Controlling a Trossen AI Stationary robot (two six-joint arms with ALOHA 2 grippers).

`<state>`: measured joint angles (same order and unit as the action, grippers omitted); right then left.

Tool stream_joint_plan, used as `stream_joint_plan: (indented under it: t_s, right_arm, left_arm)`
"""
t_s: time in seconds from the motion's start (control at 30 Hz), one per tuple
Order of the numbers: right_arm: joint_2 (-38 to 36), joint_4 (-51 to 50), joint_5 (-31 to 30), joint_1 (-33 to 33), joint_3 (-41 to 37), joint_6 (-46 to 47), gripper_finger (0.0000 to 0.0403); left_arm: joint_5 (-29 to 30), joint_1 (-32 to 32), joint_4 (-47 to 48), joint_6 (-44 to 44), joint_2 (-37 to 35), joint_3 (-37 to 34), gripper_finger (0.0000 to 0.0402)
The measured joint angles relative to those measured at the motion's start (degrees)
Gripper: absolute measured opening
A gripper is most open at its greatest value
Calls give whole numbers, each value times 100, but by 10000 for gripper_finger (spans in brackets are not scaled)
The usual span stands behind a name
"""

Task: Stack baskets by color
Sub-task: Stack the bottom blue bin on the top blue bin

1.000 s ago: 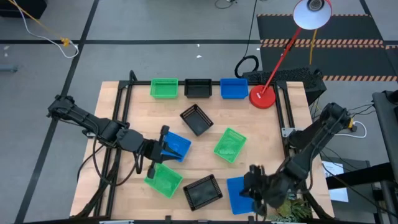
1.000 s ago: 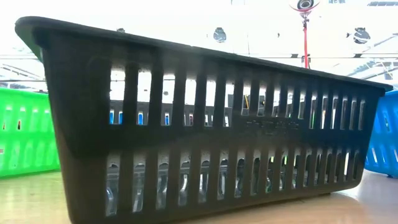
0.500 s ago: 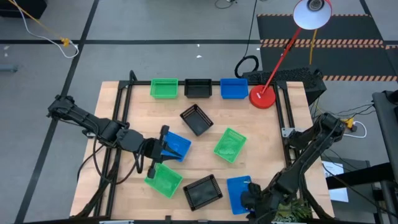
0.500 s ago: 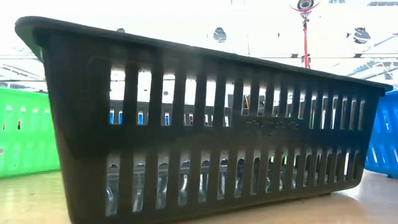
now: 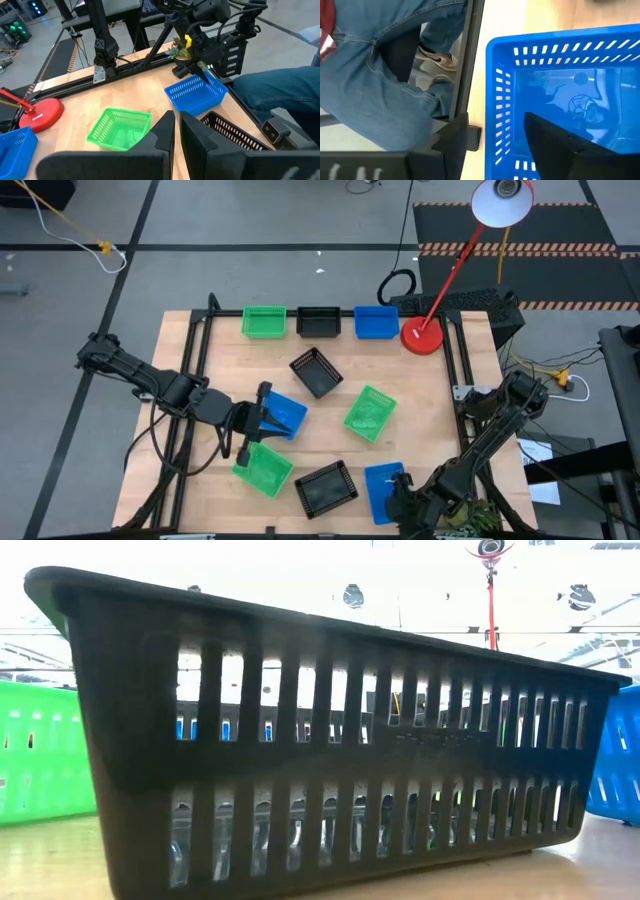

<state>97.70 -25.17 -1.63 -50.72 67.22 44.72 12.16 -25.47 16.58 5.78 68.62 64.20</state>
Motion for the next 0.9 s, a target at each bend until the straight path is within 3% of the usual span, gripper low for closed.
stream_joint_plan:
  t_s: [0.27, 0.57, 0.9]
  right_arm:
    - [39, -317, 23, -2, -2, 21, 123]
    - [29, -431, 460, -2, -2, -199, 13]
    - [-265, -807, 616, -2, 6, -236, 6]
  left_arm:
    - [2, 7, -7, 166, 0, 0, 31]
    - [4, 57, -49, 292, 0, 0, 31]
    - [3, 74, -183, 323, 0, -2, 31]
